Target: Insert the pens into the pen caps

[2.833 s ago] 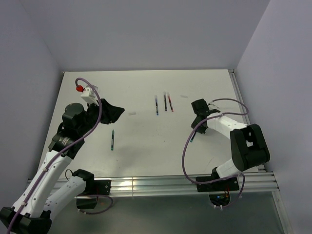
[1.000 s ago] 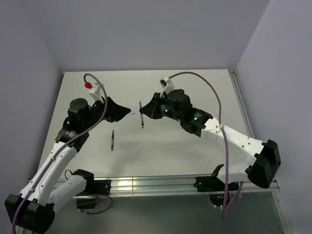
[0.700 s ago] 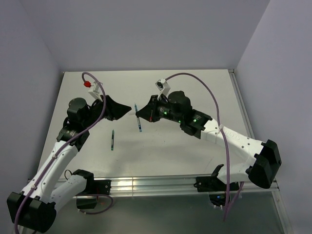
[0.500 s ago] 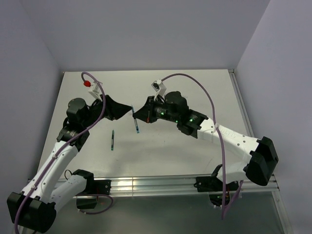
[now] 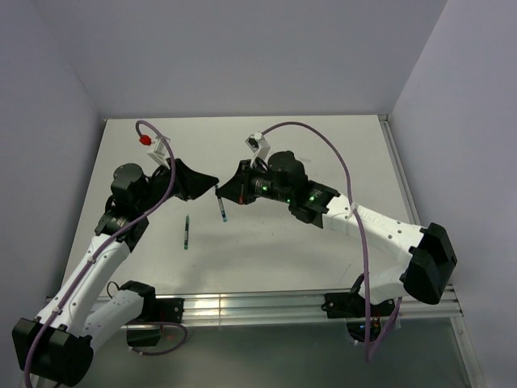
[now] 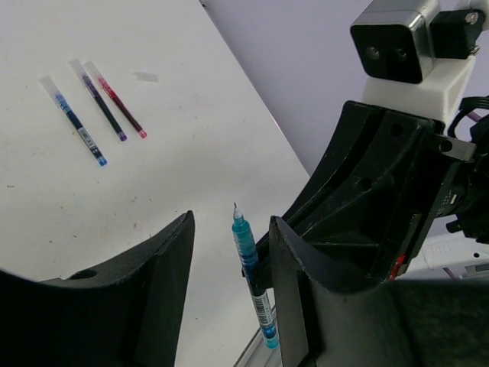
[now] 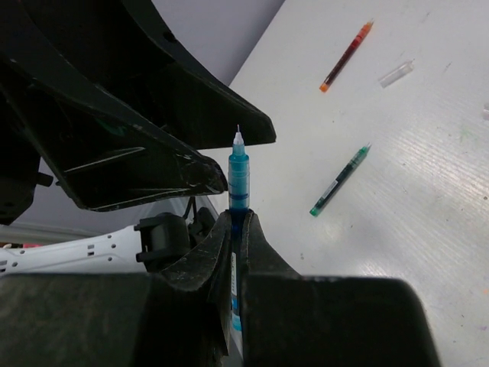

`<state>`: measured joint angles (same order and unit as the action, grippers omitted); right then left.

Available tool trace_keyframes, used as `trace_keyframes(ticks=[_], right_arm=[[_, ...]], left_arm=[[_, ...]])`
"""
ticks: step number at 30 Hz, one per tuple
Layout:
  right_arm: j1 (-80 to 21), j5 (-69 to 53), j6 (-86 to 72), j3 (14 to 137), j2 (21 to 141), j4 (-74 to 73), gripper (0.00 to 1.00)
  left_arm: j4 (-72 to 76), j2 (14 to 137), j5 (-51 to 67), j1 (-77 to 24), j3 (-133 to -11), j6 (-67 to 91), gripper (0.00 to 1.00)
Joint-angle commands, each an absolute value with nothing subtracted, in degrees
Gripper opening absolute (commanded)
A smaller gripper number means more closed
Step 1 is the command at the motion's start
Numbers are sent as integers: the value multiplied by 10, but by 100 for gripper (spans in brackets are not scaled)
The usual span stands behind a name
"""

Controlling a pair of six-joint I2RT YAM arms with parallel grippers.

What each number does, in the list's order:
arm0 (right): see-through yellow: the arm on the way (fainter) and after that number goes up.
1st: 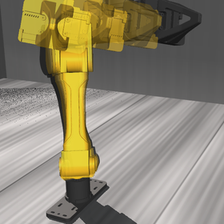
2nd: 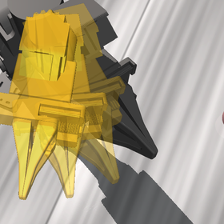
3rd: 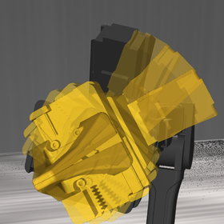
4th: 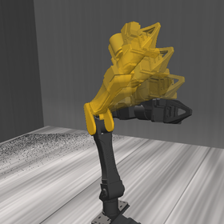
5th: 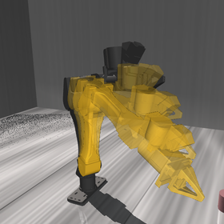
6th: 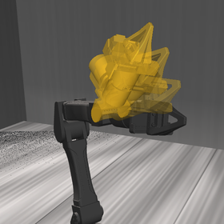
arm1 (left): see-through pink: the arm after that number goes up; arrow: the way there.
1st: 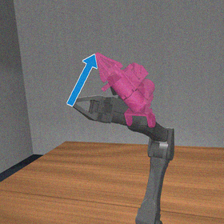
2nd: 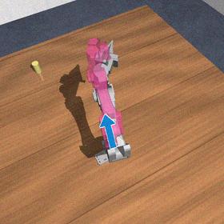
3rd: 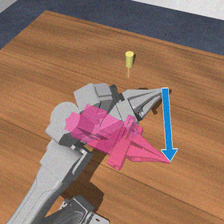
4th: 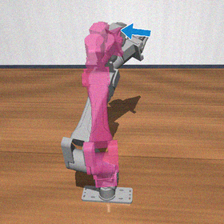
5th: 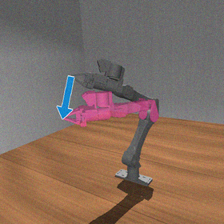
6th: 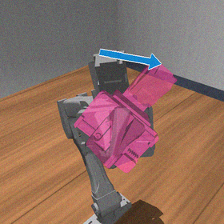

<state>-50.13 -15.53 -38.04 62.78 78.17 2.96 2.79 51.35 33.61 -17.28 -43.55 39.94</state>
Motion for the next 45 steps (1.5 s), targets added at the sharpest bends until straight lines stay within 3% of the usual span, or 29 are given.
trace_keyframes(ticks=[1,6,10,16,20,27,36,45], right_arm=[[-508,-154,-381,660,782,55,0],[-512,-155,-381,670,790,55,0],[-515,-152,-380,672,797,55,0],[-516,-148,-380,673,801,55,0],[-516,-145,-375,675,806,55,0],[-530,-130,-363,679,820,53,17],[-541,-116,-355,676,821,48,27],[-546,-114,-346,668,820,46,30]], left_arm=[[58,506,350,-170,-433,405,49],[64,511,356,-170,-432,409,48],[64,512,358,-170,-432,409,40],[65,510,365,-170,-432,409,0],[64,502,360,-170,-433,410,0],[51,488,329,-170,-441,422,0],[38,487,308,-170,-450,429,0],[36,490,306,-170,-453,428,0]])
